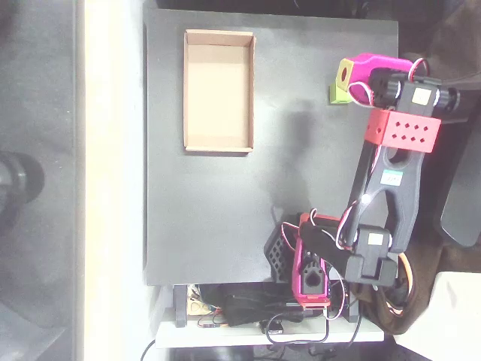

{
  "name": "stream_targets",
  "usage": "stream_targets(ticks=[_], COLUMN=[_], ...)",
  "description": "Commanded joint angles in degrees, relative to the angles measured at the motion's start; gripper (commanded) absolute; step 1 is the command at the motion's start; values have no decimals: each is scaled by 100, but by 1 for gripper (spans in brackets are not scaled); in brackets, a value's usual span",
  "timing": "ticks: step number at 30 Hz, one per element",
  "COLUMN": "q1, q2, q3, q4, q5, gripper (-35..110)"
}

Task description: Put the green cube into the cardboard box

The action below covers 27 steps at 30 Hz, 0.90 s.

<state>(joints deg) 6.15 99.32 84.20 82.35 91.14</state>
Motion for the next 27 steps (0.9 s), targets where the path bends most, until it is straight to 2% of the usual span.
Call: stream_targets(ticks=[1,10,27], q1=[158,149,149], q2=[-97,-598,-1767], q3=[-272,-185,-264], q4=[62,53,44], q5=[35,35,35], gripper=[12,34,35])
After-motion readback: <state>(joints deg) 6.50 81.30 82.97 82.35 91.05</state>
